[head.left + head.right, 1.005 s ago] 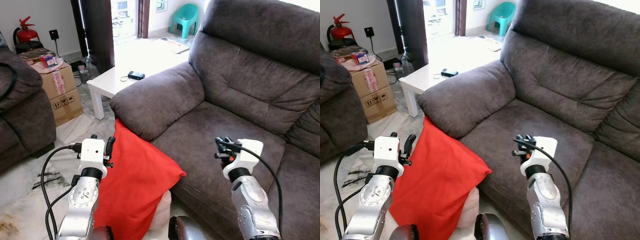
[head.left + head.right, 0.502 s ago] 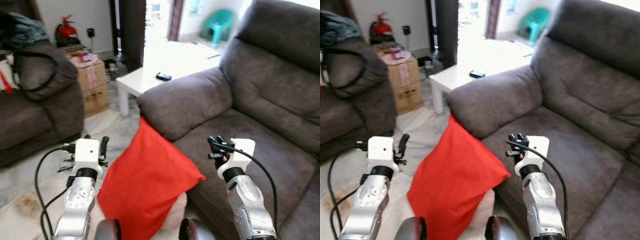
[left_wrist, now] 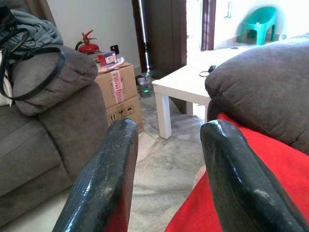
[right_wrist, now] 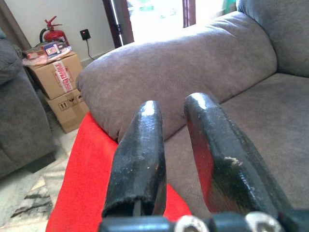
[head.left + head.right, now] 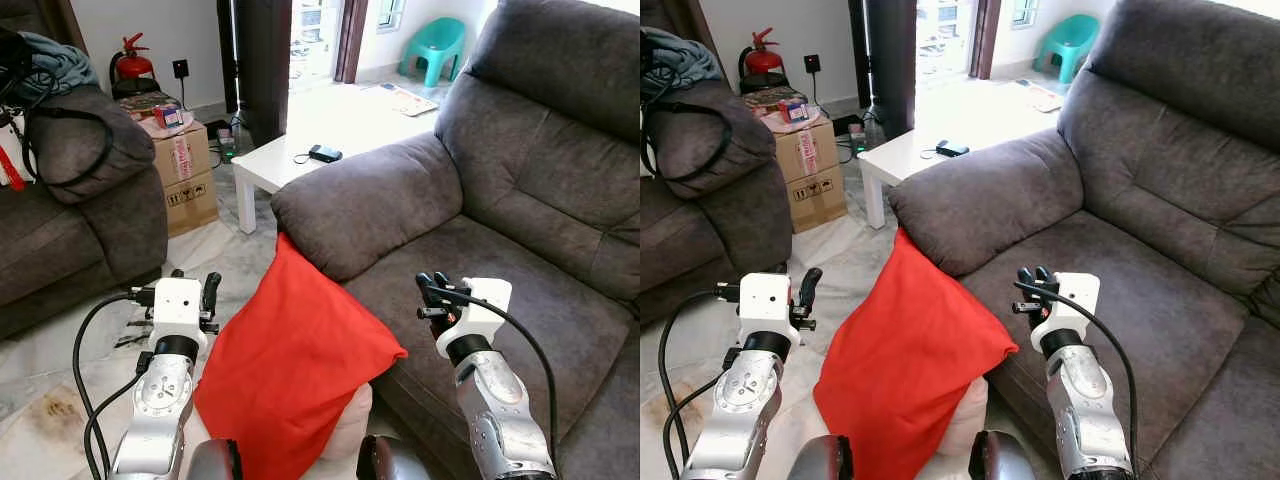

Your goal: Move the pillow to the sofa from floor

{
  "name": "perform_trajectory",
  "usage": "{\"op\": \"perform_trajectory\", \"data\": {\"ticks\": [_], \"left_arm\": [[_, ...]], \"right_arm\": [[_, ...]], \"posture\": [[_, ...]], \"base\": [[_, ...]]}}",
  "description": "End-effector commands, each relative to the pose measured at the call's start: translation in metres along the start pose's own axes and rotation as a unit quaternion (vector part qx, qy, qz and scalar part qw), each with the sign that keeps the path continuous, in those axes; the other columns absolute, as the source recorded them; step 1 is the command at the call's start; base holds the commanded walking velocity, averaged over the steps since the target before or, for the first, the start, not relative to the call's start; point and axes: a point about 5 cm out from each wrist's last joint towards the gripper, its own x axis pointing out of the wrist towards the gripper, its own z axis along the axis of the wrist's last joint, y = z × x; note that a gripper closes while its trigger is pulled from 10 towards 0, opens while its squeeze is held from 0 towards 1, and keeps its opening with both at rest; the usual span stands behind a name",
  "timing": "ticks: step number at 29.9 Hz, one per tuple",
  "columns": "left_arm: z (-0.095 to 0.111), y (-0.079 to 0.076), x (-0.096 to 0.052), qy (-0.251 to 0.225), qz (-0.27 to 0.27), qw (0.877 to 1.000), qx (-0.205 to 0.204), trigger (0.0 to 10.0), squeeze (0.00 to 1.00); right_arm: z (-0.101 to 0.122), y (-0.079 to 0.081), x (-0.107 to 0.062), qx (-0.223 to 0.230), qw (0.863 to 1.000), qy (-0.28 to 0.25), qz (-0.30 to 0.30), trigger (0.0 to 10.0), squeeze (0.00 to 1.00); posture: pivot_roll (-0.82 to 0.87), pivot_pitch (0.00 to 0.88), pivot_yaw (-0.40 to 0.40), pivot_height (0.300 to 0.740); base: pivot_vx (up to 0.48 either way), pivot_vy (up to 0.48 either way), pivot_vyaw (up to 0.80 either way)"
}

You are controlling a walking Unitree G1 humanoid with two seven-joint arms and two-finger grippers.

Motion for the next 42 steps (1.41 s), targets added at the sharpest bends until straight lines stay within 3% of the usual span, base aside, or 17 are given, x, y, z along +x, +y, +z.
{"op": "perform_trajectory", "data": {"ticks": [1, 42], "left_arm": [[0.0007, -0.0017, -0.0004, -0.001, -0.003, 1.000, -0.001, 10.0, 0.00], [0.0005, -0.0029, -0.0024, 0.000, -0.006, 1.000, -0.003, 10.0, 0.00]], "right_arm": [[0.0051, -0.0040, -0.0006, -0.004, 1.000, -0.008, -0.004, 10.0, 0.00], [0.0042, -0.0033, -0.0024, -0.003, 1.000, -0.006, -0.001, 10.0, 0.00]], "posture": [[0.04, 0.000, -0.114, 0.609], [0.04, 0.000, -0.114, 0.609]], "base": [[0.000, 0.000, 0.00], [0.280, 0.000, 0.00]]}}
